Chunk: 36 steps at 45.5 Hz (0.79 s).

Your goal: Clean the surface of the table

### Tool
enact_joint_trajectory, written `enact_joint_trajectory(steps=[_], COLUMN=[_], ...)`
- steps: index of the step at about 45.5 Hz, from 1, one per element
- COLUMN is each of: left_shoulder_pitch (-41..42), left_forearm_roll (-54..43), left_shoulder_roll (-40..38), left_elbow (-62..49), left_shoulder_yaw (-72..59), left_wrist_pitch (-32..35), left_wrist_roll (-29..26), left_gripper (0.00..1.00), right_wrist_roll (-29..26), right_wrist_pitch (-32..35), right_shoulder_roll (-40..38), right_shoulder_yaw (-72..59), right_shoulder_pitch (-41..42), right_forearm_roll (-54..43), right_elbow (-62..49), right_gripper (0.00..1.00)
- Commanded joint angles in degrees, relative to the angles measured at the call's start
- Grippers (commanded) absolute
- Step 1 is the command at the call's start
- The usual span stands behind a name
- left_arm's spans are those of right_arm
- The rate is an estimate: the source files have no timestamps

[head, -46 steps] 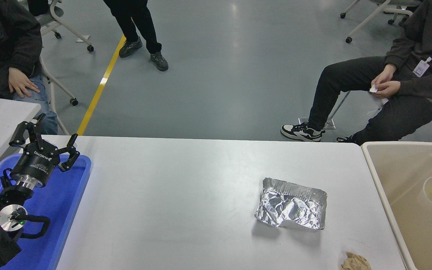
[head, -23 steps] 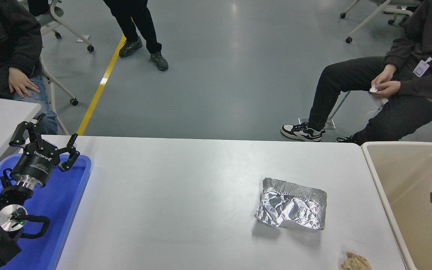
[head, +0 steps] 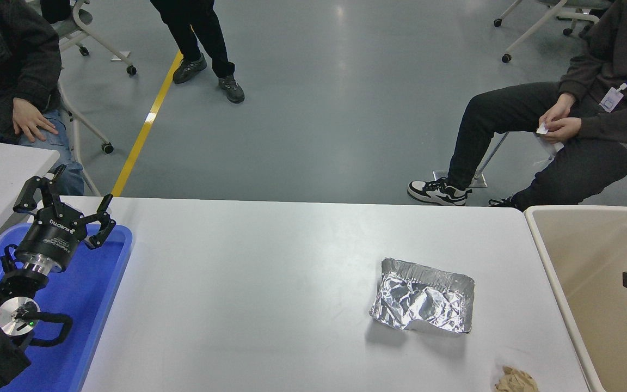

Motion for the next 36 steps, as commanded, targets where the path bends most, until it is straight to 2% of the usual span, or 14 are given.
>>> enact_joint_trajectory(steps=[1,6,14,23,24,28,34,36], left_shoulder_pitch=[0.0,0.0,0.0,0.0,0.0,0.0,0.0,0.0], left_forearm_roll=[0.0,0.0,0.0,0.0,0.0,0.0,0.0,0.0], left_shoulder_roll=[0.0,0.0,0.0,0.0,0.0,0.0,0.0,0.0], left_elbow=[0.0,0.0,0.0,0.0,0.0,0.0,0.0,0.0], left_shoulder_yaw=[0.0,0.0,0.0,0.0,0.0,0.0,0.0,0.0], left_wrist_pitch=[0.0,0.0,0.0,0.0,0.0,0.0,0.0,0.0], left_wrist_roll=[0.0,0.0,0.0,0.0,0.0,0.0,0.0,0.0], left_gripper=[1.00,1.00,1.00,1.00,1.00,1.00,1.00,1.00], right_wrist_roll=[-0.1,-0.1,-0.9,-0.6,-1.1,-1.5,-2.7,-2.8], right_wrist_pitch=[0.2,0.1,0.6,1.1,2.6,8.5,16.0,21.0], right_shoulder_roll=[-0.3,-0.1,-0.7,-4.9,-5.3,-5.4,-5.3,-5.0], right_shoulder_yaw=[1.5,10.7,27.9,54.5,61.0,68.0,69.1,69.0], right_shoulder_pitch=[1.4,4.3,5.7,4.6,3.9,3.5,2.9,1.7], right_forearm_roll=[9.5,13.8,14.2,14.7,15.0,18.6,30.9,36.8], right_elbow=[0.1,3.7,10.2,19.3,21.8,22.7,23.1,23.6], right_gripper=[1.00,1.00,1.00,1.00,1.00,1.00,1.00,1.00])
